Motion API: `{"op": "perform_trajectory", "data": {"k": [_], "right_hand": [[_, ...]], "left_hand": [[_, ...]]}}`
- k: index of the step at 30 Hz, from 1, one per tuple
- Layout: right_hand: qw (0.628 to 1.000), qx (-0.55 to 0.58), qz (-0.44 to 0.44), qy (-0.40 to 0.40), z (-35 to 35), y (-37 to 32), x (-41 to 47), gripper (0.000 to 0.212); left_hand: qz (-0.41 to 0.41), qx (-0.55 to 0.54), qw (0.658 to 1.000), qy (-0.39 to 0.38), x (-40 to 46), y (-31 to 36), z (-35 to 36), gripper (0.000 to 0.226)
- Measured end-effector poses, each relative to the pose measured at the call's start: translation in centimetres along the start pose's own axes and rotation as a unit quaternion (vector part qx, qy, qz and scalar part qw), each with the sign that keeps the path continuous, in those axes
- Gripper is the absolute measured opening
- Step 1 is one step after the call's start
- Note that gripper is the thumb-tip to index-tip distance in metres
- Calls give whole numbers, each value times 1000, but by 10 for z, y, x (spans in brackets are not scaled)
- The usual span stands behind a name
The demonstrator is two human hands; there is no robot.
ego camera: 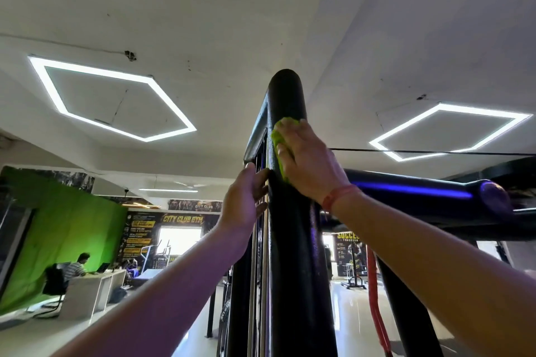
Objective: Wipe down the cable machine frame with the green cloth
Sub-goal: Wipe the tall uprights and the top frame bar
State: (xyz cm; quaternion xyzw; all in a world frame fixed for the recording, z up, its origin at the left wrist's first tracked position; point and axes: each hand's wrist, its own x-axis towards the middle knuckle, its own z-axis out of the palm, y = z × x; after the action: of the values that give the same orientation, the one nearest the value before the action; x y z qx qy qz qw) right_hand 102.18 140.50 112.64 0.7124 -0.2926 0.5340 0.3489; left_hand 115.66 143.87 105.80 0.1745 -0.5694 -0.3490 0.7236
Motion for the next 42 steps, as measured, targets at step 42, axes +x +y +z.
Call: {"op": "perform_trajectory", "data": {"k": [42], "right_hand": [[978,67,-184,-67,-9,-7,-193,39]], "left_hand": [[-128,39,987,92,-185,-96,-35,50]]}}
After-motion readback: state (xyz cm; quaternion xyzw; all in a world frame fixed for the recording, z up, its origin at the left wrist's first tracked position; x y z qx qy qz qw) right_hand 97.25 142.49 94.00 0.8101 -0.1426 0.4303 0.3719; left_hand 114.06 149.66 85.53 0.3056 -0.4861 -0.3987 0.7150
